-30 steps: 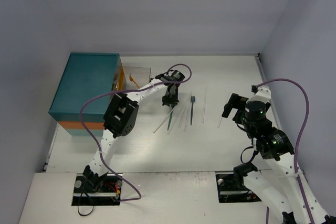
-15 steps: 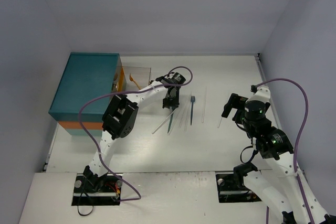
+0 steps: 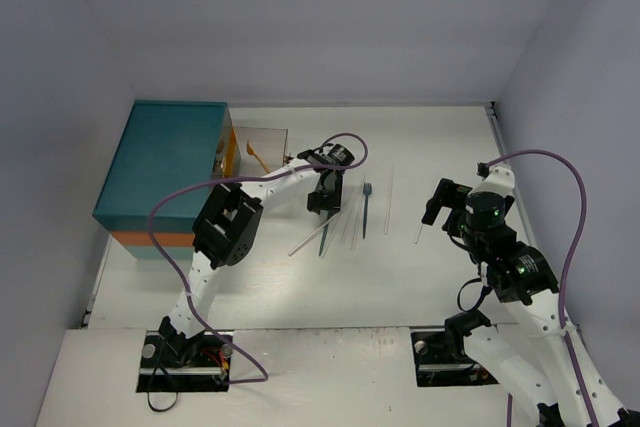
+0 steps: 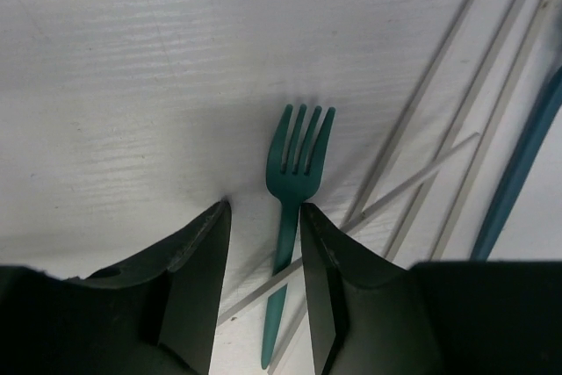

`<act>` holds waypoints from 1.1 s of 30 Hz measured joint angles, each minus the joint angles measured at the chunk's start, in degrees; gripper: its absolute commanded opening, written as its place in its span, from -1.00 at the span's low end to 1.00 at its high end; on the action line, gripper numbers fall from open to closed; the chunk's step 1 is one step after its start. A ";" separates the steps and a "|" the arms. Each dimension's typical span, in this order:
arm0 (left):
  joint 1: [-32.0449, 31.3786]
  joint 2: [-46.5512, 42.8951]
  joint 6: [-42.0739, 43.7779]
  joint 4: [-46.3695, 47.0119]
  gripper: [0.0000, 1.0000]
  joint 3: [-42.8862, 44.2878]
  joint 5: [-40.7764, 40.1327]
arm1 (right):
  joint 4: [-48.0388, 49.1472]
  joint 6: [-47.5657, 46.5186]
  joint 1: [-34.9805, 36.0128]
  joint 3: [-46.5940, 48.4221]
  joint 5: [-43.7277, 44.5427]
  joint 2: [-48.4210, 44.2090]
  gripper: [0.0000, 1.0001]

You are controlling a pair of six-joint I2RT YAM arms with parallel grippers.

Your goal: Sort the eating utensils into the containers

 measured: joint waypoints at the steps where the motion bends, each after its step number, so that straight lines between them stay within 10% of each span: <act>1: -0.02 0.00 0.00 -0.10 -0.33 -0.20 -0.01 | 0.00 0.00 0.00 0.00 0.00 0.00 1.00; 11: -0.67 0.00 -0.11 -0.18 -0.97 -0.35 -0.47 | 0.00 0.00 0.00 0.00 -0.02 0.12 1.00; 33: 0.23 7.82 3.57 -1.39 -1.00 25.24 -9.76 | 0.02 0.00 0.00 0.00 -0.02 -0.83 1.00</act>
